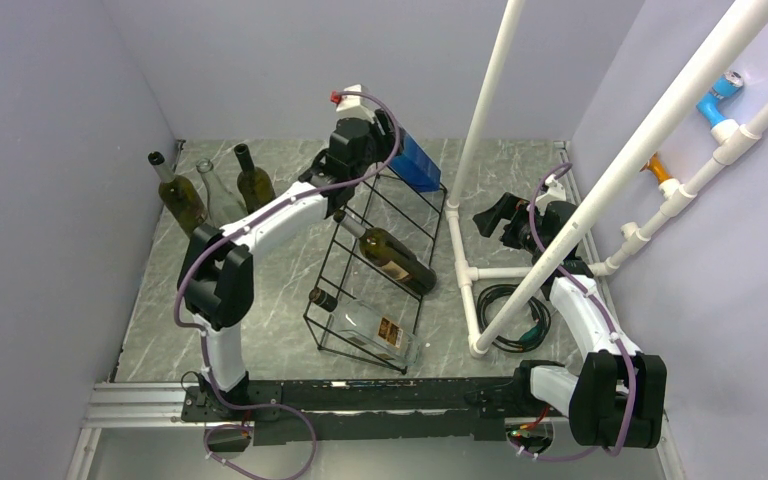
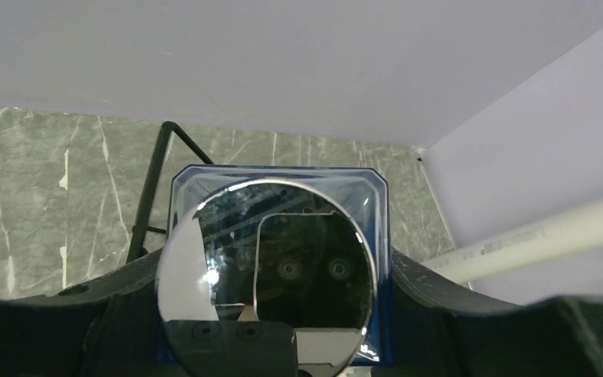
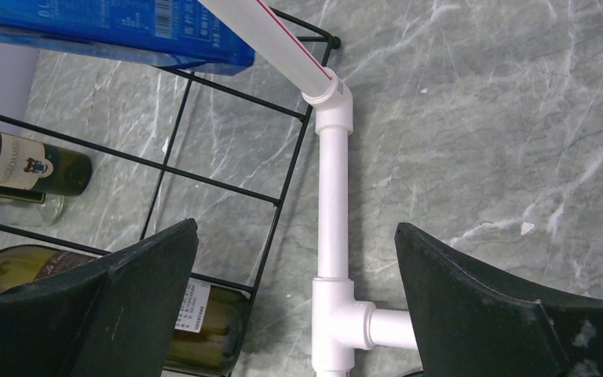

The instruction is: Put the wine bottle on the wine rack

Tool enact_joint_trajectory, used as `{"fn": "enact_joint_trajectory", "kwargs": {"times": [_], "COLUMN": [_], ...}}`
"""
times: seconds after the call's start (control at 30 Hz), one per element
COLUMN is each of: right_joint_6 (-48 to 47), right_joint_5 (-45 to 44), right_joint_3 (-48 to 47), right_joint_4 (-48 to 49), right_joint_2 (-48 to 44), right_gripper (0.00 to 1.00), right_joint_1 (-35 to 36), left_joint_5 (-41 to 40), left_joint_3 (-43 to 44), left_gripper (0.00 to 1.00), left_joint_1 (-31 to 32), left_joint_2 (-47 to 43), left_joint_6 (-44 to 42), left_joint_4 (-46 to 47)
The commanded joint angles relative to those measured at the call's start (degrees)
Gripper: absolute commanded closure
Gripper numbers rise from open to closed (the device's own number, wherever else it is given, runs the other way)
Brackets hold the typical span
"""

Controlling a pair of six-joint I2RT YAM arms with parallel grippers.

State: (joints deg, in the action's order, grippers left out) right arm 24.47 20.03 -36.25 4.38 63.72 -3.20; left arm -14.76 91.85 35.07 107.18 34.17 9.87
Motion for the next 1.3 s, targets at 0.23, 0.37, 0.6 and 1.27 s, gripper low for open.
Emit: {"fn": "enact_joint_trajectory", "kwargs": {"times": [0.23, 0.37, 0.6, 1.27], "right_joint_6": [-0.04, -0.04, -0.04, 0.23], "right_joint_5": [0.96, 0.97, 0.97, 1.5], "right_joint_3": [-1.79, -1.79, -1.72, -1.77], "right_joint_4": [1.95, 1.92, 1.86, 2.21], "right_joint_2": [-0.75, -0.73, -0.77, -0.22], "right_gripper": [0.0, 0.0, 0.0, 0.0], "right_joint_1": [0.21, 0.2, 0.21, 0.2], "left_joint_5": [-2.18, -3.05, -2.5, 0.14], "left_joint_3": [8.01, 7.81, 8.5, 8.51], "left_gripper": [1.0, 1.0, 1.0, 0.95], "left_joint_1": [1.97, 2.1, 2.1, 2.11], "left_joint_2": [0.93, 2.08, 4.22, 6.25], "left_joint_6": [-1.21, -0.22, 2.06, 4.45], "left_joint_4": [12.84, 12.34, 11.57, 5.78]}}
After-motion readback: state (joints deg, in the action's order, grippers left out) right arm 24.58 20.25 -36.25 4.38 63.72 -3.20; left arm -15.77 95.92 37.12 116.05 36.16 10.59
